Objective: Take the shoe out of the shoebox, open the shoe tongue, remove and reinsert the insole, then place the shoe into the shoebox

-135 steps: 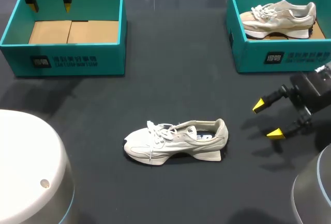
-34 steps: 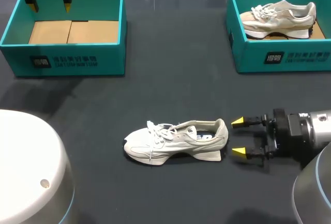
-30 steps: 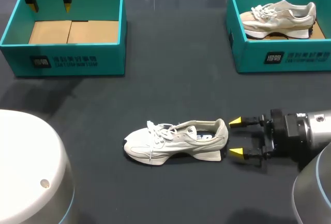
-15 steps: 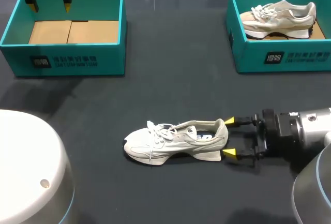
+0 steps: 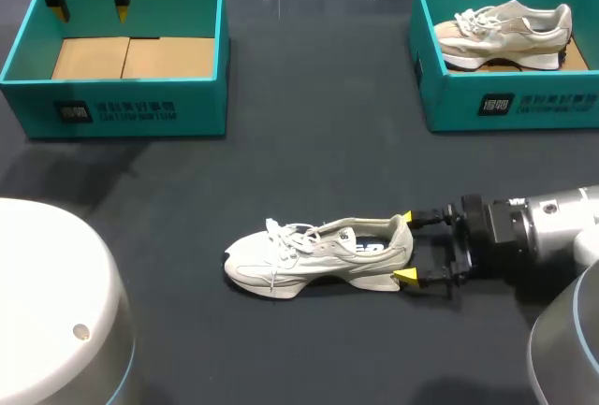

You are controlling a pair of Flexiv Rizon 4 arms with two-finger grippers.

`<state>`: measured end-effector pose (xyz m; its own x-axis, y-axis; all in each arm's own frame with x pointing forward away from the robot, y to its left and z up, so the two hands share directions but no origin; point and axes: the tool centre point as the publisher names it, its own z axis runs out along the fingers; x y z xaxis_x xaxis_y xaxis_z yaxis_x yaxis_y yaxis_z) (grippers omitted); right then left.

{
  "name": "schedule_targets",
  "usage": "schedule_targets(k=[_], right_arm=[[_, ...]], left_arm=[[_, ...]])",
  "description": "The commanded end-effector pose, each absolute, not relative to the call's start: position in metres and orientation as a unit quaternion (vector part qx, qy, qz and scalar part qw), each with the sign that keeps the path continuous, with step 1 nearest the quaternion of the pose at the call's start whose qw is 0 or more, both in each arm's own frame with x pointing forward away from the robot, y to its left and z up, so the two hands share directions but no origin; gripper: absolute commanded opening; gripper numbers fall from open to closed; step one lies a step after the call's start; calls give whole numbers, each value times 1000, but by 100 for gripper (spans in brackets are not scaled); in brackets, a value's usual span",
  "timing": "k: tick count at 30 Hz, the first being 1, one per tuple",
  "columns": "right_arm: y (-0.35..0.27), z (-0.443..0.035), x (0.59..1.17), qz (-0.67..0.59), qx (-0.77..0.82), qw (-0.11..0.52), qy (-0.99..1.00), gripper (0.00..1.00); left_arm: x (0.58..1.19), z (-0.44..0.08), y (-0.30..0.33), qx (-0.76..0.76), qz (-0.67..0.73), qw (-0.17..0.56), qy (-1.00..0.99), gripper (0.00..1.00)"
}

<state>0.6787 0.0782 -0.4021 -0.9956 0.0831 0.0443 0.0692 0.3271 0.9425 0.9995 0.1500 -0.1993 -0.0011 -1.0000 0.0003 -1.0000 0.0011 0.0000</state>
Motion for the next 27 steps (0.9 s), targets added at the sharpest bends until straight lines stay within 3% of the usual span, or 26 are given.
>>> schedule_targets(k=[1, 27], right_arm=[[87, -405, 682, 575, 43, 1, 817, 100], [118, -417, 681, 576, 18, -3, 817, 100]], left_arm=[[1000, -199, 150, 707, 0, 0, -707, 100], [1000, -199, 150, 707, 0, 0, -707, 100]])
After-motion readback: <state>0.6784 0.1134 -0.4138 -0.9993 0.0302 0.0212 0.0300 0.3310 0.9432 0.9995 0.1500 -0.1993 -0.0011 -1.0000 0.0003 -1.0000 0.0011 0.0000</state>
